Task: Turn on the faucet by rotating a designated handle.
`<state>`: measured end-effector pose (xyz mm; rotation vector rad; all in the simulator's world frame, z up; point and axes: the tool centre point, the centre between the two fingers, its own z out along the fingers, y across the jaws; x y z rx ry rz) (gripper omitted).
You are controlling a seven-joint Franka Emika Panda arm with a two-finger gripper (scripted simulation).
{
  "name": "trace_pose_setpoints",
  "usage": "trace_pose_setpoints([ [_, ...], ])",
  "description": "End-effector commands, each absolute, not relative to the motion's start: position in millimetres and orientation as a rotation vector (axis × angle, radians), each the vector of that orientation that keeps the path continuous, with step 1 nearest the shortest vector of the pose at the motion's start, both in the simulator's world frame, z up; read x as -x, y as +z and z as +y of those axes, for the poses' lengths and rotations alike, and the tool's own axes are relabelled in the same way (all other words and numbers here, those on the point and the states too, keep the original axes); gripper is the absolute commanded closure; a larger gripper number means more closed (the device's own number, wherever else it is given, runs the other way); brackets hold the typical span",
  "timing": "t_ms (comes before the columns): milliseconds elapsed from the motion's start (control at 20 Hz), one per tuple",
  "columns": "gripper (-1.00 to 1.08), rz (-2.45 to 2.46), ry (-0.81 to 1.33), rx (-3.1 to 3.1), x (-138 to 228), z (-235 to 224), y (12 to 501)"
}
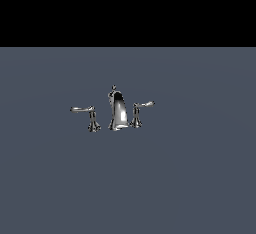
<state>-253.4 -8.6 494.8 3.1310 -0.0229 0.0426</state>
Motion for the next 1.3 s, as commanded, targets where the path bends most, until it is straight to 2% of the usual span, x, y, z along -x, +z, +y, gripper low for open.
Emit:
trace_pose_setpoints([
  [0, 1.08, -0.023, 0.043, -3.131, 253, -9, 495],
  [750, 1.08, -0.075, 0.031, -3.176, 246, -5, 491],
  [1250, 1.08, -0.216, 0.000, -3.223, 211, 10, 476],
])
